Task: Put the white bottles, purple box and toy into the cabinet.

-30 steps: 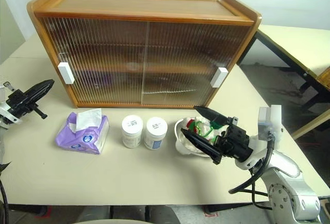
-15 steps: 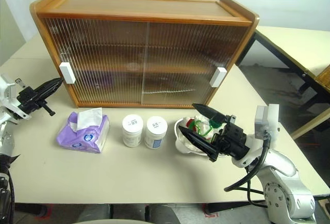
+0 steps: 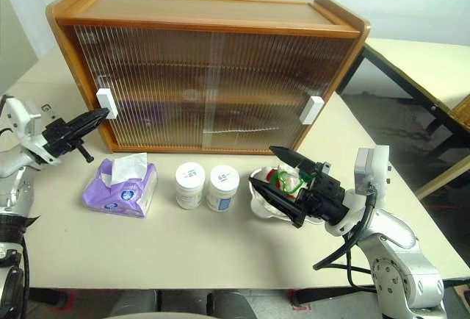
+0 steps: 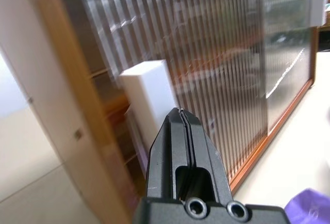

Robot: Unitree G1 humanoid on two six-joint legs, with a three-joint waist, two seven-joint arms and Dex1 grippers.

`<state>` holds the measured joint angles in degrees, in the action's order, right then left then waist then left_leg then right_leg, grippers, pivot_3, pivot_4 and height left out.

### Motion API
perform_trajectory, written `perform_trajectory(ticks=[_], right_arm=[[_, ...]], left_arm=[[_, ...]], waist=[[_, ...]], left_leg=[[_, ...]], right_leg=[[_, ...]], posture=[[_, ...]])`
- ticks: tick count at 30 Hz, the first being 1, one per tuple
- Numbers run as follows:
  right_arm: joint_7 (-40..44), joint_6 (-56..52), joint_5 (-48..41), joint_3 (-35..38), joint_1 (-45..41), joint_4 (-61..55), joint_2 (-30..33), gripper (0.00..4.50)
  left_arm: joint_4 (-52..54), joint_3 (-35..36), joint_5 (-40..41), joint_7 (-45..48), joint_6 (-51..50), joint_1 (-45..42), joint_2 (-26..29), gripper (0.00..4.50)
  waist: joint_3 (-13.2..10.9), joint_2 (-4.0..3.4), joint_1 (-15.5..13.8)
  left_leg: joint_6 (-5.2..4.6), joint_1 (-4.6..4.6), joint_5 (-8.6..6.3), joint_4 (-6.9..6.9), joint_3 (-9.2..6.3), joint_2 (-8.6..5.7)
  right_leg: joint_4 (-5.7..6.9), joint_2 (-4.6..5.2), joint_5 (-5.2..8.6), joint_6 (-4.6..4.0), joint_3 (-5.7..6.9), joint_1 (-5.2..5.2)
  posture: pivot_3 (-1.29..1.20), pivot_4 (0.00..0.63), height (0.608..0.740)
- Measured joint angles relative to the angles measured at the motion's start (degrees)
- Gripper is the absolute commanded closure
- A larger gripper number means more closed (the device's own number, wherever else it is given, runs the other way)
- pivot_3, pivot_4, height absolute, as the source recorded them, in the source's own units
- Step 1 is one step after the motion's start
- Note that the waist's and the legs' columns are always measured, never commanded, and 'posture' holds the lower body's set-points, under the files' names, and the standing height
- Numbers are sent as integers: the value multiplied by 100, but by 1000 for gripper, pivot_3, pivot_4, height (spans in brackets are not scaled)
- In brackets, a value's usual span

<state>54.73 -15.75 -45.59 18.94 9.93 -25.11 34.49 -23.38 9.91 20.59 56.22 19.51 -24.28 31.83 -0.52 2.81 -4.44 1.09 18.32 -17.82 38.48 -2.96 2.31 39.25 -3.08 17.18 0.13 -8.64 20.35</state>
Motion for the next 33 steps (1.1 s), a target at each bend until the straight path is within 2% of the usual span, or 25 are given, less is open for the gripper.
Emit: perform_trajectory(ticks=[9,20,33], right_arm=[[1,2,43,0,34,0,-1,0],[-259,-246,-33,-3,-263,-143,33,0],[-632,-532,-91,-139,-265,-620,34,0]], left_arm=[[111,-120,3,11,-43,-20,-93,4448],[545,302,214,-188,-192,412,189,4448],[-156,498,-38,-563,171,284,217,4448]], waist=[[1,-1,39],[5,-8,75],[7,-8,63]], left_leg=[[-3,2,2,4,3,0],[-11,0,6,4,6,-1],[-13,4,7,4,6,-2]], right_leg=[[0,-1,-2,-1,-1,0],[0,-1,1,-15,-1,1],[-1,-1,-3,-15,-2,4]], posture=[[109,0,740],[126,0,740],[118,0,740]])
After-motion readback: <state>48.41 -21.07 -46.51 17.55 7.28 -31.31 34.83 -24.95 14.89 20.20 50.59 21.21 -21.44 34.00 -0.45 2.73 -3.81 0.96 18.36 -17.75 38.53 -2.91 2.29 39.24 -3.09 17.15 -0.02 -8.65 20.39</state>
